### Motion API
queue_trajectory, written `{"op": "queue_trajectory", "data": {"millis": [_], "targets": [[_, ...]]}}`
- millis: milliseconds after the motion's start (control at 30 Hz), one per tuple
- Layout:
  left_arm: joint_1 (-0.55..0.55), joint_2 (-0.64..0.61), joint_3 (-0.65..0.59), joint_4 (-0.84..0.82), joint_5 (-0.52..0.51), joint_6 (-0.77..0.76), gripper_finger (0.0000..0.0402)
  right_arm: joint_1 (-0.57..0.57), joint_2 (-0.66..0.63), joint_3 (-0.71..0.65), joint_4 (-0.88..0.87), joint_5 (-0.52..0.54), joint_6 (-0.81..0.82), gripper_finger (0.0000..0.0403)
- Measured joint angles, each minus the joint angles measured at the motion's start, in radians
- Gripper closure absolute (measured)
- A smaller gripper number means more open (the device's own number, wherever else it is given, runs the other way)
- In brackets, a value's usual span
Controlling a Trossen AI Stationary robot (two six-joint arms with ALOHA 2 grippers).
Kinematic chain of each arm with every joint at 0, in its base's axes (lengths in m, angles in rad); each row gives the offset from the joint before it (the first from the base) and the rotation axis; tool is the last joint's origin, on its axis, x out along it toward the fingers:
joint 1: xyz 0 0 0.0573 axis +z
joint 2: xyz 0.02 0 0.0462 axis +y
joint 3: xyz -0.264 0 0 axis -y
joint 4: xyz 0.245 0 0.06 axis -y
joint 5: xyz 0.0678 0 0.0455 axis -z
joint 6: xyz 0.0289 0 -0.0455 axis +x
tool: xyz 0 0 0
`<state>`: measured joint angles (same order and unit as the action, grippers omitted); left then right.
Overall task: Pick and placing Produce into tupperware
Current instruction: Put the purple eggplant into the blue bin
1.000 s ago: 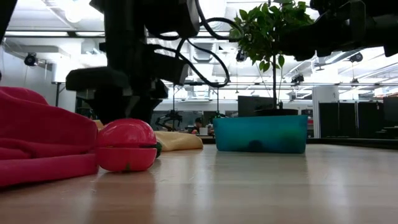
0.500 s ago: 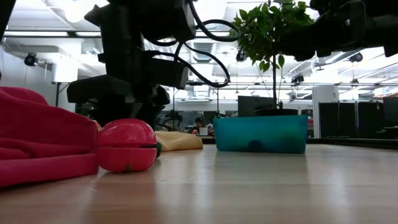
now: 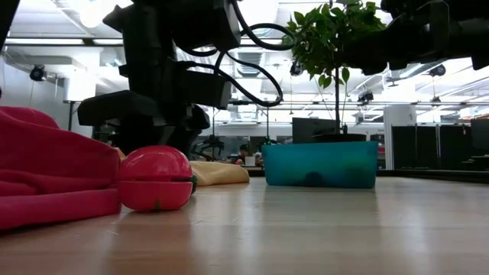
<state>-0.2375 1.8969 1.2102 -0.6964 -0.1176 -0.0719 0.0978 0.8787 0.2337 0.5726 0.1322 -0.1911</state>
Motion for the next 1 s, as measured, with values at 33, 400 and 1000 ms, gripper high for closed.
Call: {"op": "queue_trajectory", "data": {"millis": [33, 400, 1000], "targets": [[0.0, 0.0, 0.0, 0.0, 0.001, 0.0, 0.0205, 0.0, 0.0, 0.0, 0.0, 0.0, 0.0, 0.0193], [0.0, 0.001, -0.001, 0.002, 0.0, 0.016, 0.0262, 0.0, 0.0, 0.0, 0.0, 0.0, 0.0, 0.0193], [0.007, -0.022, 0.033, -0.049, -0.063, 0.08, 0.027, 0.0, 0.0, 0.0, 0.0, 0.0, 0.0, 0.0193]]}}
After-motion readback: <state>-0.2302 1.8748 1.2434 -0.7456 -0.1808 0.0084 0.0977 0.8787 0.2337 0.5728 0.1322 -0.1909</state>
